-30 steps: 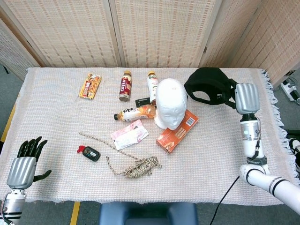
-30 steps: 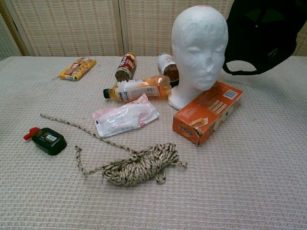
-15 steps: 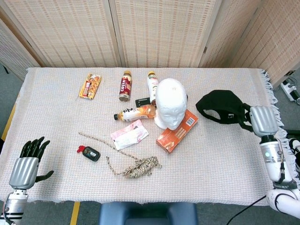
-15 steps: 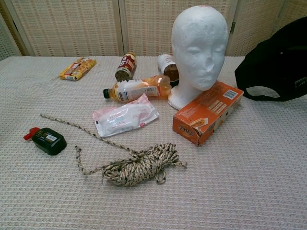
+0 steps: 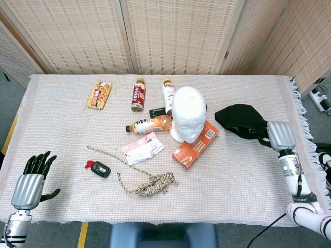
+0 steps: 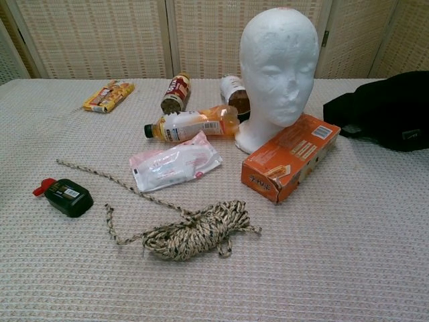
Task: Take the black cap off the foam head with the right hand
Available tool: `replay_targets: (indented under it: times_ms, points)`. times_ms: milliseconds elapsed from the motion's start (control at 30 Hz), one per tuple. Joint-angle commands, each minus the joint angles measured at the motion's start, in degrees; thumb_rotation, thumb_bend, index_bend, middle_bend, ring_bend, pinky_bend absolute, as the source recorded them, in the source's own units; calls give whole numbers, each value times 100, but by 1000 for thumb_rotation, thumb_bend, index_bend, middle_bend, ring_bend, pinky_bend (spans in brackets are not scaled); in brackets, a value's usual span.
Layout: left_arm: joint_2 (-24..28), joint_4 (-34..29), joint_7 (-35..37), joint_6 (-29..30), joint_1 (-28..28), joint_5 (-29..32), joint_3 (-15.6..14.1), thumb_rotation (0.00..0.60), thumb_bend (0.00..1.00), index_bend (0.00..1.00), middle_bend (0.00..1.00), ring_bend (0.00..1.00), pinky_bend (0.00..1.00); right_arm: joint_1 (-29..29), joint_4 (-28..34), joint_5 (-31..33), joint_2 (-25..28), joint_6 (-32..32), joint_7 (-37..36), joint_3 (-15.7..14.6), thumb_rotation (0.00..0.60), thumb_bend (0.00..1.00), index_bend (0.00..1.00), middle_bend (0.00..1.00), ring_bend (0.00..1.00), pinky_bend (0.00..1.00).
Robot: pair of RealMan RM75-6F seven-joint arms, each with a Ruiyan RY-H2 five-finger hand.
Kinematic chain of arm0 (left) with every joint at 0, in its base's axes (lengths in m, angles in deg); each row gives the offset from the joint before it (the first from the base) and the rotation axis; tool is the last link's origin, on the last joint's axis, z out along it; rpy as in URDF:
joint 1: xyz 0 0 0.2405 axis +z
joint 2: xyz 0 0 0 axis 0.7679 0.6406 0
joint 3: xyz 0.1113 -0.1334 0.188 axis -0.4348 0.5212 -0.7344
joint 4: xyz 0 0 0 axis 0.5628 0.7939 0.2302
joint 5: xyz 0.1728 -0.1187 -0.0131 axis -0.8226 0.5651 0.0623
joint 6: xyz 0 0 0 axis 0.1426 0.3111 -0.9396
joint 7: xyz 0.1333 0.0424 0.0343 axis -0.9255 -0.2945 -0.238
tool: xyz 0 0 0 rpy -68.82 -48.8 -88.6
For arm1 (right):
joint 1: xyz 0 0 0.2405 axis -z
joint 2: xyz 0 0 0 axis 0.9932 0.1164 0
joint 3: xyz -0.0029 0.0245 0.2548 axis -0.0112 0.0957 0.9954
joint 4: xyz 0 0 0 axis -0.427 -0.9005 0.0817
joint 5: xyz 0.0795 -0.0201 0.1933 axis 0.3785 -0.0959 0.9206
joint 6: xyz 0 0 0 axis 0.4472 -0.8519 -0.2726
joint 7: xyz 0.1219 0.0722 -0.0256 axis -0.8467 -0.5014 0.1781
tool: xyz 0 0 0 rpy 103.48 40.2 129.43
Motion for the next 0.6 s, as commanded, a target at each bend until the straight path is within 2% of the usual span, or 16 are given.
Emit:
replay_targets:
  times_ms: [33,133,200,267,300,333,400,467,533,600]
  points:
    - [19,-14,-4,14,16,14,-2,600,134,143,62,63,68,-259,-502,86,-405,244,-43,66,600,759,575,954,957,1000]
    - [28,-20,-7,20,32,28,-10,600,133,143,63,63,69,-345,-698,121,-521,335,-49,96,600,747,561,947,947,1000]
    - [24,-14,-7,10,35,35,-17,600,134,143,62,63,69,-381,-747,169,-528,449,4,88,600,682,509,917,911,1000]
    - [20,-3,-2,-1,33,36,-20,600,134,143,62,63,69,-391,-659,237,-448,585,109,59,598,472,375,803,799,995]
    - [18,2,3,-5,31,40,-18,600,134,142,62,63,68,-385,-567,275,-385,638,161,49,586,323,283,697,703,956]
    - [15,7,11,-5,30,43,-14,600,133,142,63,63,68,-371,-452,305,-310,664,219,38,560,169,177,560,579,873]
    - [10,27,33,-2,31,46,-8,600,133,142,62,62,68,-303,-111,358,-94,650,346,11,515,50,56,394,424,707]
    - [6,52,61,-6,33,54,-7,600,133,142,62,62,69,-189,281,383,161,519,490,-21,491,5,1,279,293,549]
    - [2,74,91,-4,36,60,-4,600,134,142,63,63,69,-50,642,359,388,298,604,-55,487,2,0,247,248,508]
    - [-6,103,126,2,42,69,0,600,134,142,63,63,68,161,1076,298,656,-44,729,-109,491,2,0,244,243,506]
